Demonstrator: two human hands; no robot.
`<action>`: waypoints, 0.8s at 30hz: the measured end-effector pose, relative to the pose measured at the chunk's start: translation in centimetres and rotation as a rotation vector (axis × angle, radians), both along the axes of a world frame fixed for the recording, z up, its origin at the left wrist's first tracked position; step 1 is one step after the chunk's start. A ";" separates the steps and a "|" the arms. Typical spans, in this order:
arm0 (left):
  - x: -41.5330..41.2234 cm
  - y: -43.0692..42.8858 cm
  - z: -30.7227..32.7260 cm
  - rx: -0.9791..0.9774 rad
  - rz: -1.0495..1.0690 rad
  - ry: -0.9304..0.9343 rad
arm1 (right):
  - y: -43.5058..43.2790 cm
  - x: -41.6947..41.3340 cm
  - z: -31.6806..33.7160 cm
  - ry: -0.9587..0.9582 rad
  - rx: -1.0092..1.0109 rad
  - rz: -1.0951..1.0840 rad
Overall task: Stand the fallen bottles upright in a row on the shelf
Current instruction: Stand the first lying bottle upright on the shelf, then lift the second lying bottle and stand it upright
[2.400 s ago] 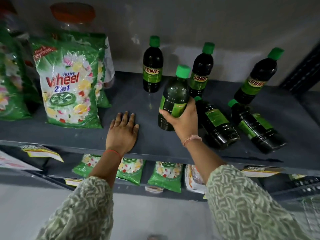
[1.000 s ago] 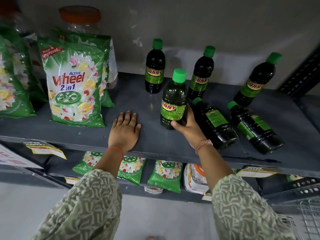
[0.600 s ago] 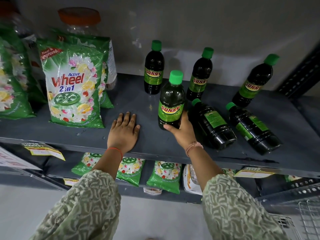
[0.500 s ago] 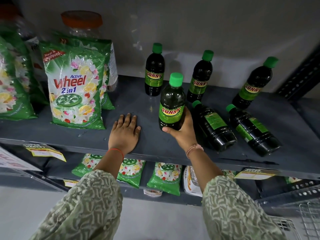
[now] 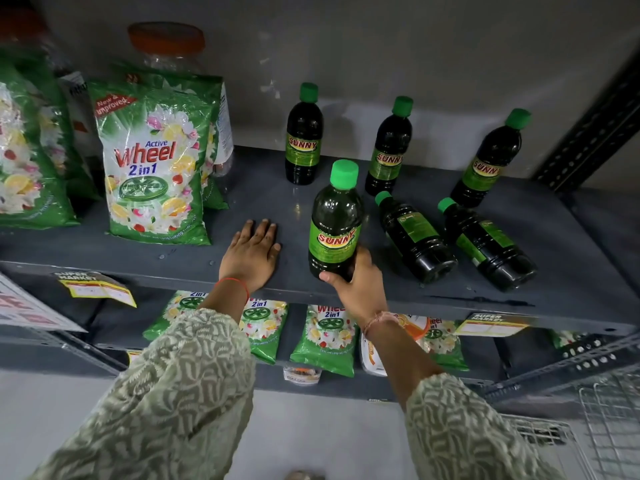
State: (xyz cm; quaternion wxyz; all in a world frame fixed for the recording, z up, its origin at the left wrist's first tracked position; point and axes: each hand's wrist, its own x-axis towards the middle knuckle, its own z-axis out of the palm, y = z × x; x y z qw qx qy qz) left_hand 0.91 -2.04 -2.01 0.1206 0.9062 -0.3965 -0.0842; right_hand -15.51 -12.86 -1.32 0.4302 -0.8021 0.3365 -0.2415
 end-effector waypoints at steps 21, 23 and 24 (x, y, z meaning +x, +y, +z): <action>-1.6 -1.4 0.1 0.064 0.131 0.008 | -11.0 -3.7 6.7 0.575 0.002 -0.092; -1.7 -1.4 -0.1 0.060 0.130 -0.019 | -10.5 -3.2 5.3 0.317 -0.038 -0.238; -1.7 -1.3 -0.2 0.059 0.132 -0.026 | -9.9 -2.7 4.4 0.172 -0.085 -0.308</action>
